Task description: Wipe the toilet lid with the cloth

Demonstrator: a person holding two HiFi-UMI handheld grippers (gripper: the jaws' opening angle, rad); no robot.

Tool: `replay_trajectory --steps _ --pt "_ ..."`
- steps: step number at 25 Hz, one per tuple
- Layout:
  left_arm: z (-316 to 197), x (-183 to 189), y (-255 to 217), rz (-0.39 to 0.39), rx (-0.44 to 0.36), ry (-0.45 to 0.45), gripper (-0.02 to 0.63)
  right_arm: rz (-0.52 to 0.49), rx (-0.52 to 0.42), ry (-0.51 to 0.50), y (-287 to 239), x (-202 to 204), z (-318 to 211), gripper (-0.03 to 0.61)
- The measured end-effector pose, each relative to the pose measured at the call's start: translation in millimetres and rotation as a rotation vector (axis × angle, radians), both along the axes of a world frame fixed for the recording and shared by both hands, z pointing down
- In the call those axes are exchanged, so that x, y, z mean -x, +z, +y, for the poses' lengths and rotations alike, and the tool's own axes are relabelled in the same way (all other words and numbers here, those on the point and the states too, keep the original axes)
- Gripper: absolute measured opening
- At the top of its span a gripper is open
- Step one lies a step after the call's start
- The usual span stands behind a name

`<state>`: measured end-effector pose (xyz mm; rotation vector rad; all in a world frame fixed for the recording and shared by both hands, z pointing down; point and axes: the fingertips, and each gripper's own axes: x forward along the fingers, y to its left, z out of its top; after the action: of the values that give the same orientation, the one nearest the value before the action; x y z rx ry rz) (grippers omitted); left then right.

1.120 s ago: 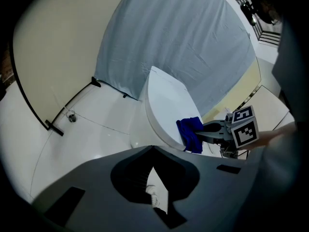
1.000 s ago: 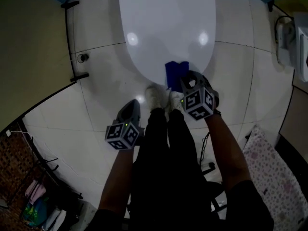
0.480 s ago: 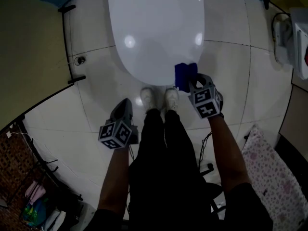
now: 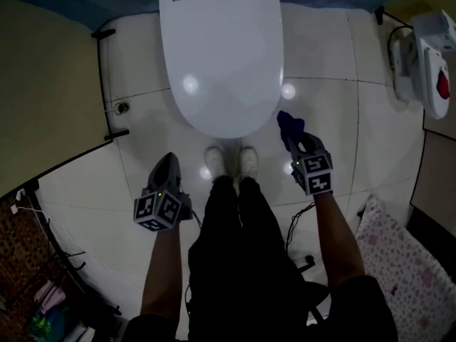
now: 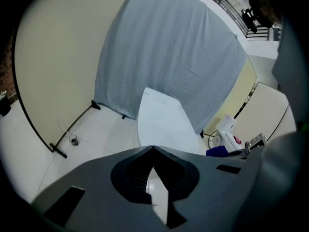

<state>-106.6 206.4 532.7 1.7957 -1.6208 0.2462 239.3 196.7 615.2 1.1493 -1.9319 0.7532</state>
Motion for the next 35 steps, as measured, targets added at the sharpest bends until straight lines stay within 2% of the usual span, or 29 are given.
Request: replay_trajectory --steps 3,7,10,13,17,20,24,28,31,35 --pt "-27 9 -59 0.004 -0.132 -0.007 -0.009 -0.023 -0.091 0.034 -47 -18 -15 0.058" --pt "-29 32 -159 0.049 -0.247 -0.033 -0.009 -0.113 -0.215 0.099 -148 -35 -12 0.058" --pt "-17 53 -246 0.039 -0.367 -0.048 -0.009 -0.172 -0.362 0.124 -236 -44 0 0.058" --pt "0 66 -322 0.025 -0.489 -0.048 -0.009 -0.168 -0.515 0.135 -315 -59 16 0.058" --pt "28 80 -396 0.017 -0.632 -0.037 -0.009 -0.176 -0.664 0.183 -392 -67 37 0.057" --pt "57 93 -428 0.011 -0.688 -0.010 -0.009 -0.245 -0.758 0.233 -437 -56 42 0.057" --pt "77 122 -443 -0.010 -0.701 0.023 -0.009 -0.285 -0.876 0.239 -488 -24 38 0.057" --pt "110 157 -448 -0.047 -0.707 0.012 -0.009 -0.268 -0.877 0.195 -496 14 53 0.055" --pt "123 165 -445 -0.043 -0.738 0.002 -0.009 -0.217 -0.876 0.202 -497 10 75 0.054" --pt "122 170 -456 -0.022 -0.792 0.016 -0.009 -0.230 -0.897 0.266 -508 7 86 0.054"
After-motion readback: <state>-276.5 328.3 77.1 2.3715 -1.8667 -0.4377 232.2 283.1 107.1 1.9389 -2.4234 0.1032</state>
